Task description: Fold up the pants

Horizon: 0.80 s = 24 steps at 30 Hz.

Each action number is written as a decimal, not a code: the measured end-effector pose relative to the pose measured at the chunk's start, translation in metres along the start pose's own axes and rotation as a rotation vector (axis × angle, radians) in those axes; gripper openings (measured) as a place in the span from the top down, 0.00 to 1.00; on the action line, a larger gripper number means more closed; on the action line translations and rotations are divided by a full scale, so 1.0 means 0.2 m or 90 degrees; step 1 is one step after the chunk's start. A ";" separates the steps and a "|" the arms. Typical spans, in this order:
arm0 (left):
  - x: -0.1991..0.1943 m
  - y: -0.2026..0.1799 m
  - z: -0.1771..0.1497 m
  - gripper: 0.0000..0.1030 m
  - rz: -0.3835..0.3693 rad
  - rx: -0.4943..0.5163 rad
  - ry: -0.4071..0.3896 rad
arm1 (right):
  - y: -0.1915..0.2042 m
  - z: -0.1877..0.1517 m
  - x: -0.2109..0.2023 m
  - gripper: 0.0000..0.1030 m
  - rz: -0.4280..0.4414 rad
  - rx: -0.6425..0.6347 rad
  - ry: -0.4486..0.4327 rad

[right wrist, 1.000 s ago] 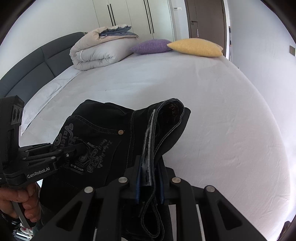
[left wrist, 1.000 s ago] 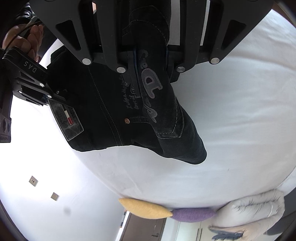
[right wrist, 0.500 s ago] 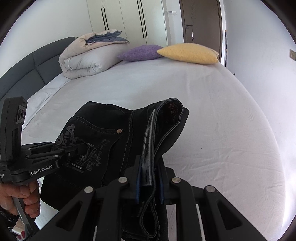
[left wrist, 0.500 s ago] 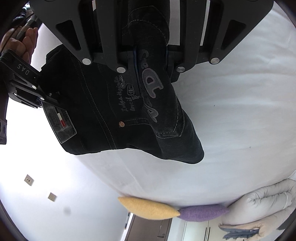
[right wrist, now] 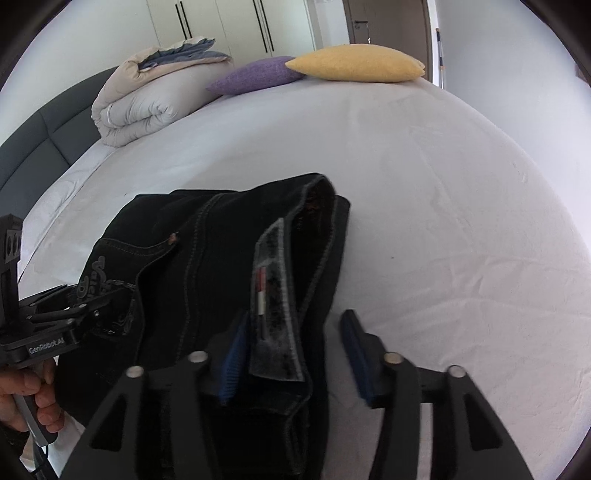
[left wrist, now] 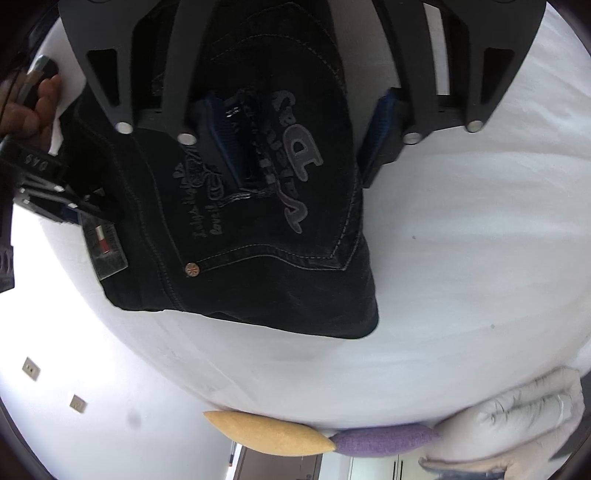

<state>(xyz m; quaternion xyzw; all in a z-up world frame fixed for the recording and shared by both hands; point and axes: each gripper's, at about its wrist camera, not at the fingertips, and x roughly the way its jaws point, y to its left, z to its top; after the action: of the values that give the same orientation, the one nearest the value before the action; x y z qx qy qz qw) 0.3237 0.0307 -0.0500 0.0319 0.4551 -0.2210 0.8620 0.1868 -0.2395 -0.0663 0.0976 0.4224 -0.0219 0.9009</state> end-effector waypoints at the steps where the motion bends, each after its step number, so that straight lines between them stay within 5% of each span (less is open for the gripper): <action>1: -0.01 0.00 -0.01 0.30 0.006 0.000 -0.004 | -0.02 -0.01 0.00 0.36 0.006 0.011 -0.005; 7: -0.14 0.04 -0.13 0.28 0.025 -0.013 -0.029 | -0.09 -0.06 -0.07 0.28 0.035 0.063 -0.019; 11: -0.37 -0.01 -0.23 0.28 0.106 0.024 -0.089 | -0.08 -0.14 -0.24 0.28 -0.006 0.085 -0.049; 14: -0.59 -0.10 -0.34 0.22 0.153 0.062 -0.164 | -0.05 -0.23 -0.44 0.28 -0.021 0.099 -0.102; 17: -0.84 -0.20 -0.46 0.01 0.209 0.084 -0.253 | 0.03 -0.32 -0.64 0.24 -0.062 0.080 -0.165; 20: -1.12 -0.30 -0.60 0.00 0.255 0.083 -0.344 | 0.11 -0.40 -0.84 0.12 -0.104 0.071 -0.233; 22: -1.25 -0.36 -0.62 0.00 0.282 0.075 -0.370 | 0.18 -0.46 -1.01 0.01 -0.138 0.058 -0.302; 24: -1.37 -0.39 -0.64 0.00 0.288 0.064 -0.386 | 0.25 -0.51 -1.16 0.00 -0.162 0.040 -0.364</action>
<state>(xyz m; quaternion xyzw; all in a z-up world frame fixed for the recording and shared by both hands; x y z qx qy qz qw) 0.0592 0.0897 0.1055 0.1069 0.1494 -0.0468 0.9819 -0.0330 -0.1806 0.0566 0.0615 0.1599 -0.1742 0.9697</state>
